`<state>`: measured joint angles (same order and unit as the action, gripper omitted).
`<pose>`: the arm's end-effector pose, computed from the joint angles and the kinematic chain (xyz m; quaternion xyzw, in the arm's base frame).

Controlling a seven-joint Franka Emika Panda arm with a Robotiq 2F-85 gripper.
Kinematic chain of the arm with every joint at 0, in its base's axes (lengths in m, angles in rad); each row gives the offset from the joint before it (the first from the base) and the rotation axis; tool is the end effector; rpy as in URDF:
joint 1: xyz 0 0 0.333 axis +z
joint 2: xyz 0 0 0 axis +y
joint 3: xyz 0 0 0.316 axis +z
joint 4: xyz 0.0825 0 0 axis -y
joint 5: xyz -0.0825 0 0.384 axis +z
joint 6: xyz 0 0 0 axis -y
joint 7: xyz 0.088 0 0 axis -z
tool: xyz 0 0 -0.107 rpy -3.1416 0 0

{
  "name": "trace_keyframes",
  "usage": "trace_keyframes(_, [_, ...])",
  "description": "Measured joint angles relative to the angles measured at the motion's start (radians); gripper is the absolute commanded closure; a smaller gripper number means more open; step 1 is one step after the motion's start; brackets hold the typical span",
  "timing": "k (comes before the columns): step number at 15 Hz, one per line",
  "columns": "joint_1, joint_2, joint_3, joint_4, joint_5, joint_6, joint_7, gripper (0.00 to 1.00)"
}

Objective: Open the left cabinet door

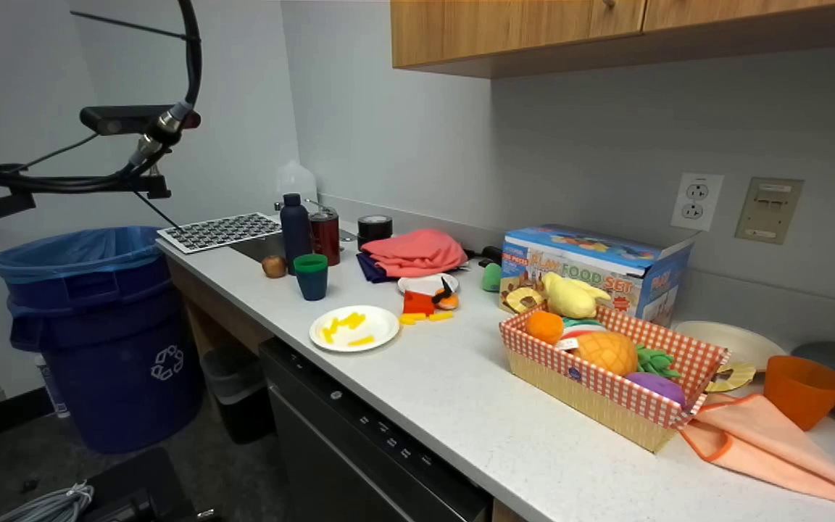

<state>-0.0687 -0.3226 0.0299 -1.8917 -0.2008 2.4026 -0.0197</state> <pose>0.5000 -0.0178 0.7353 0.9098 0.0329 0.3994 0.1081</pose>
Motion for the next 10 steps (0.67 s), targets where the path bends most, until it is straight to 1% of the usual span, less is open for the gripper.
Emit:
trace_keyframes(5, [0.0, 0.003, -0.005, 0.0, 0.008, 0.004, 0.002, 0.0])
trace_keyframes(10, [0.001, 0.034, -0.056, 0.01, 0.108, 0.041, -0.001, 0.0])
